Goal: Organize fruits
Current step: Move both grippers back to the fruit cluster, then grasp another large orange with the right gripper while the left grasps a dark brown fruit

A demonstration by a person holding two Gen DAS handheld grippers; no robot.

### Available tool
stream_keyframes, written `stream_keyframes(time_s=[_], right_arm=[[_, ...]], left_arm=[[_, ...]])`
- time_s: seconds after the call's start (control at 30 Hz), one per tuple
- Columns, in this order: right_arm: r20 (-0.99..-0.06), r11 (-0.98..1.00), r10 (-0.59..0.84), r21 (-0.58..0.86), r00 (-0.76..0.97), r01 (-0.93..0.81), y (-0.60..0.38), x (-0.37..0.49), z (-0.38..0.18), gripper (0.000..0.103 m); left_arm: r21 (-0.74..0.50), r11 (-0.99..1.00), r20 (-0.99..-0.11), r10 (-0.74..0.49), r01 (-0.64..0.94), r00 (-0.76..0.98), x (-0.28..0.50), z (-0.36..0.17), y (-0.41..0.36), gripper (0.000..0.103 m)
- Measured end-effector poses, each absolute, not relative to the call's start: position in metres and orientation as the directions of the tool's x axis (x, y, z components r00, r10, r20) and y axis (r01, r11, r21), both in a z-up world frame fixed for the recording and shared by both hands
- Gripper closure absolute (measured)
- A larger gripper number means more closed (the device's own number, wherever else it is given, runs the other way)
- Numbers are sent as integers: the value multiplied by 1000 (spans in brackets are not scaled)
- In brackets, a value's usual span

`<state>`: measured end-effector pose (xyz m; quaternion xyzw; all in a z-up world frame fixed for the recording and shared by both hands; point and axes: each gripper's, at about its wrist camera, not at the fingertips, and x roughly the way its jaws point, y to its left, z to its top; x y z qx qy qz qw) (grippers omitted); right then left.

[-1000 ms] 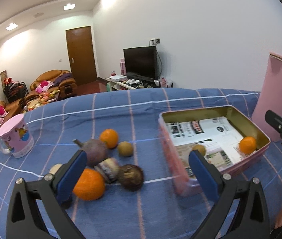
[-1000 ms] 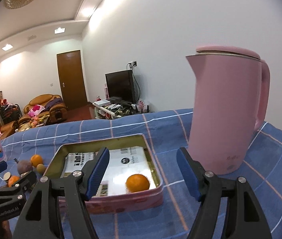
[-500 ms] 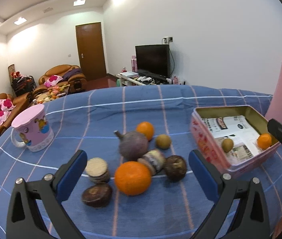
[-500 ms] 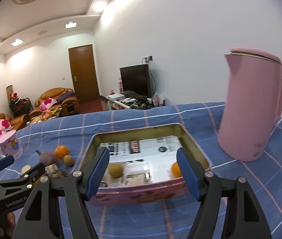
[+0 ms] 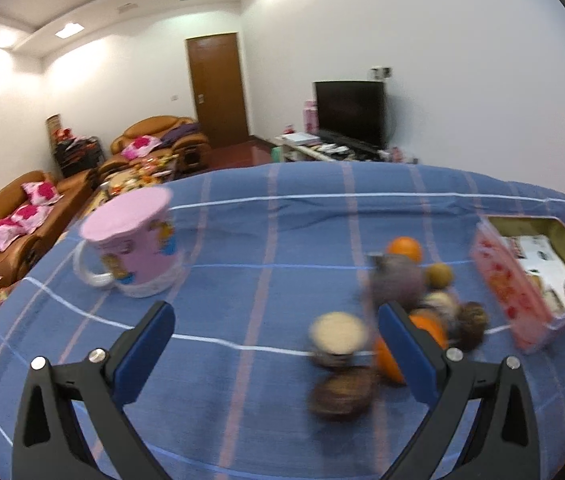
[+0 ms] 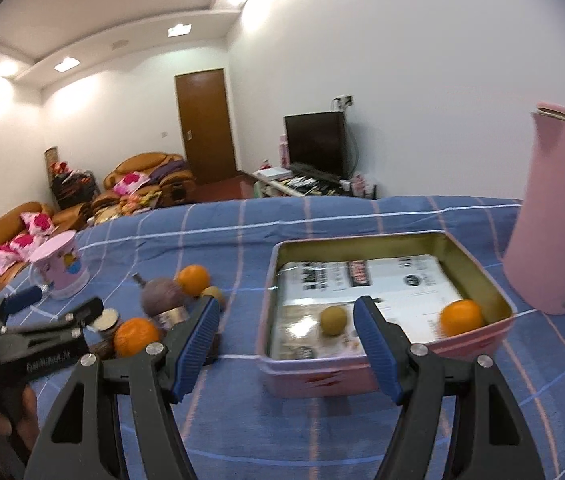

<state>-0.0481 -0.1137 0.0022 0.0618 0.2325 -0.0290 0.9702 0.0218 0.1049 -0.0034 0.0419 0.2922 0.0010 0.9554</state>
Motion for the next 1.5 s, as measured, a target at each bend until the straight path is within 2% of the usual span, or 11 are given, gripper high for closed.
stream_keyframes(time_s=[0.17, 0.3, 0.47, 0.7, 0.87, 0.93, 1.27, 1.5], right_arm=[[-502, 997, 39, 82, 864, 3, -86, -37, -2, 32], [-555, 987, 157, 110, 817, -115, -60, -28, -9, 43], [-634, 963, 269, 171, 725, -208, -29, -7, -23, 46], [-714, 953, 298, 266, 634, -148, -18, 23, -47, 46], [-716, 947, 302, 301, 630, -113, -17, 33, -53, 48], [-715, 945, 306, 305, 628, -114, -15, 35, -53, 52], [-714, 936, 346, 302, 609, -179, -19, 18, -47, 55], [-670, 934, 356, 266, 652, -236, -35, -25, -35, 55]], left_arm=[[65, 996, -565, 88, -62, 820, 32, -3, 144, 0], [-3, 995, -586, 76, -97, 807, 37, -2, 168, 0], [-10, 997, -593, 61, -82, 803, 37, -3, 174, 0], [24, 999, -604, 54, -49, 795, 37, -4, 167, 0], [36, 999, -605, 49, -34, 795, 36, -4, 162, 0], [38, 999, -607, 50, -33, 793, 36, -4, 162, 0], [30, 999, -628, 4, 20, 778, 38, -9, 157, 0], [-89, 970, -658, -229, 228, 717, 32, -11, 139, 0]])
